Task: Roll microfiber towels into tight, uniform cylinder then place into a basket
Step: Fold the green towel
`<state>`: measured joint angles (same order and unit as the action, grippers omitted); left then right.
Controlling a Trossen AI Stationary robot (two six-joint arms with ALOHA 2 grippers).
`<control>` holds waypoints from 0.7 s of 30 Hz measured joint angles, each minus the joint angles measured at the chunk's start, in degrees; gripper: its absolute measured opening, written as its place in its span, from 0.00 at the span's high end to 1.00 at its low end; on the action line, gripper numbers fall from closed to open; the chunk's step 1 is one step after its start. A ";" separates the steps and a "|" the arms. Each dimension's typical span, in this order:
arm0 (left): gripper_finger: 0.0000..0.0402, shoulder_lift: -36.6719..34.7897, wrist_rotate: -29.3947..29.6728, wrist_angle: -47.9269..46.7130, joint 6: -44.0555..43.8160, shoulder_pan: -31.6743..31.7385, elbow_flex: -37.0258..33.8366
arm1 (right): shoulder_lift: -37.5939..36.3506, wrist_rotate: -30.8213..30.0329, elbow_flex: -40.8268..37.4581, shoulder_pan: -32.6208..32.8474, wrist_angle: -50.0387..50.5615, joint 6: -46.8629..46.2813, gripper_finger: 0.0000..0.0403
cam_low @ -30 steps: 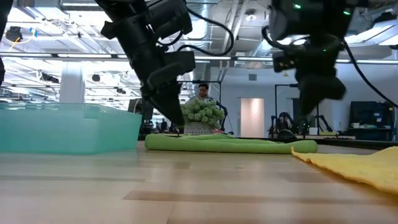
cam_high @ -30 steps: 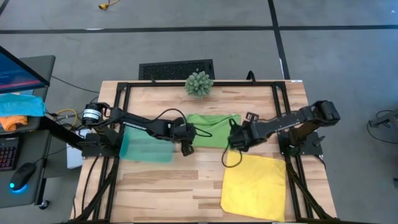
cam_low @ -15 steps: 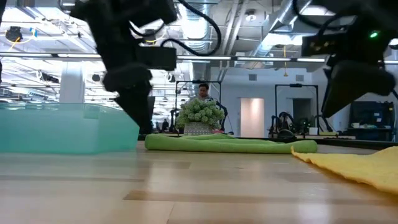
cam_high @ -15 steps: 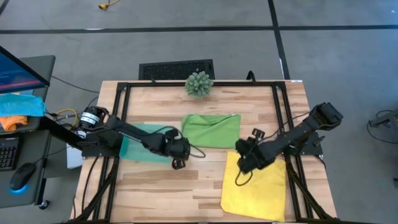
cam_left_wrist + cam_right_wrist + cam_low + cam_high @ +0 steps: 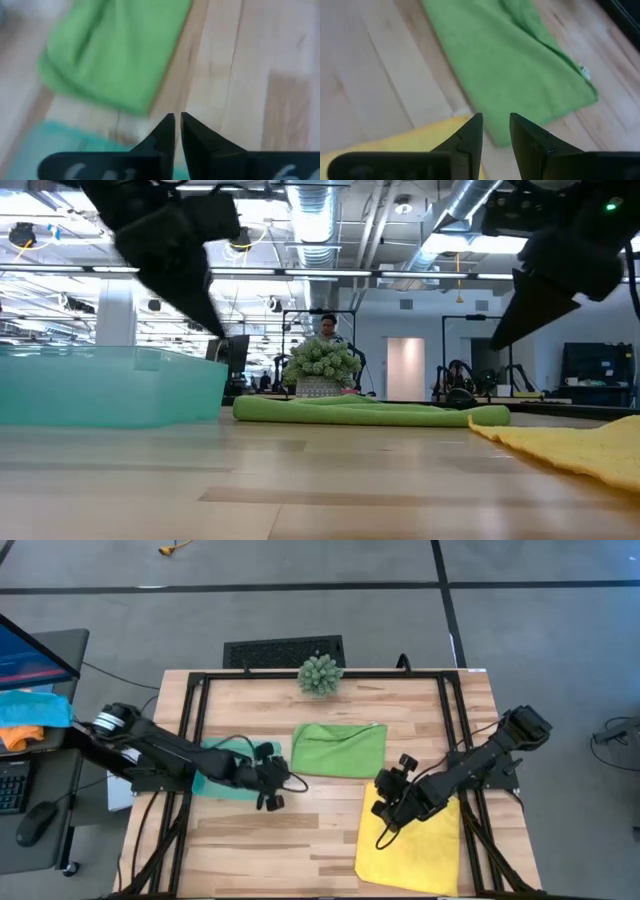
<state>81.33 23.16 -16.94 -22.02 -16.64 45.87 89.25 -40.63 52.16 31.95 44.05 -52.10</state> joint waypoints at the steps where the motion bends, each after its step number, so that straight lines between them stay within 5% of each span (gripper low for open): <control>1: 0.98 -1.13 -0.63 4.83 2.12 0.73 -1.60 | 0.00 -0.14 0.00 -0.76 -0.62 0.46 0.71; 10: 1.00 1.68 -13.33 41.34 9.33 9.75 -12.14 | 0.02 -0.09 0.00 -10.72 -1.54 10.83 0.71; 21: 1.00 14.36 -14.24 44.31 9.80 15.23 -8.73 | 0.04 12.56 0.00 -22.10 -4.15 24.11 0.71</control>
<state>95.69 8.92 27.36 -12.21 -1.41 37.14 89.30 -28.07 52.16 9.85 39.91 -27.99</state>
